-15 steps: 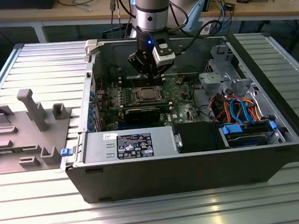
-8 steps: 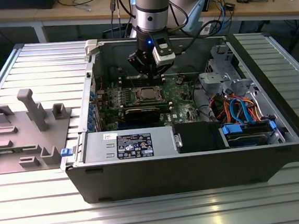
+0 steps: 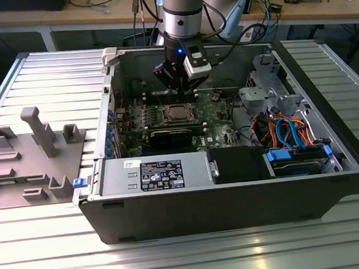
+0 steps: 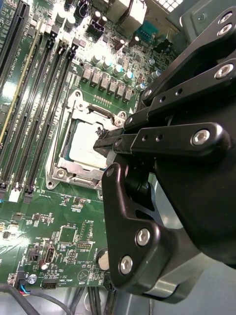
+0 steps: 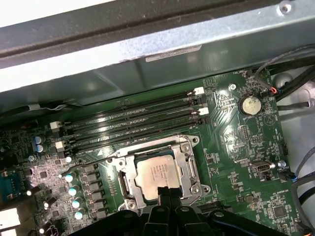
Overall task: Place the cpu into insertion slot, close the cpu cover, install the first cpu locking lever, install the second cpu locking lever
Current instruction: 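Install the first cpu locking lever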
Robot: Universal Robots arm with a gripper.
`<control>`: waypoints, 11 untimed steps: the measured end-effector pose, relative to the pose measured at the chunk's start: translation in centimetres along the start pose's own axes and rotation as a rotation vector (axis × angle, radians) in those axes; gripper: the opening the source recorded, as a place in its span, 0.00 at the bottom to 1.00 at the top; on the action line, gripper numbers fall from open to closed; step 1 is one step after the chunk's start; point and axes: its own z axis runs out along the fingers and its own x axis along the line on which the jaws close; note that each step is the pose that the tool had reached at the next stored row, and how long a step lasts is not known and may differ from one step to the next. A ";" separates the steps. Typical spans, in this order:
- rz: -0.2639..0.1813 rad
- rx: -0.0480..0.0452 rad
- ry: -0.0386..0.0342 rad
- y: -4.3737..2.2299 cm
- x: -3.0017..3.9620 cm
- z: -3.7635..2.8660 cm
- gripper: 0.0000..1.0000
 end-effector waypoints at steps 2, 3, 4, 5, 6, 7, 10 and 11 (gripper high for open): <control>-0.020 -0.0004 -0.0007 0.00 0.00 0.01 0.11; -0.030 -0.0005 -0.0010 0.00 0.00 0.01 0.11; -0.033 -0.0005 -0.0011 0.00 0.00 0.01 0.11; -0.038 -0.0005 -0.0012 0.00 0.00 0.00 0.11; -0.046 -0.0007 -0.0014 0.00 0.00 0.01 0.11; -0.051 -0.0007 -0.0016 0.00 0.00 0.01 0.11; -0.067 -0.0009 -0.0021 0.00 0.01 0.01 0.11; -0.072 -0.0010 -0.0023 0.00 0.01 0.00 0.11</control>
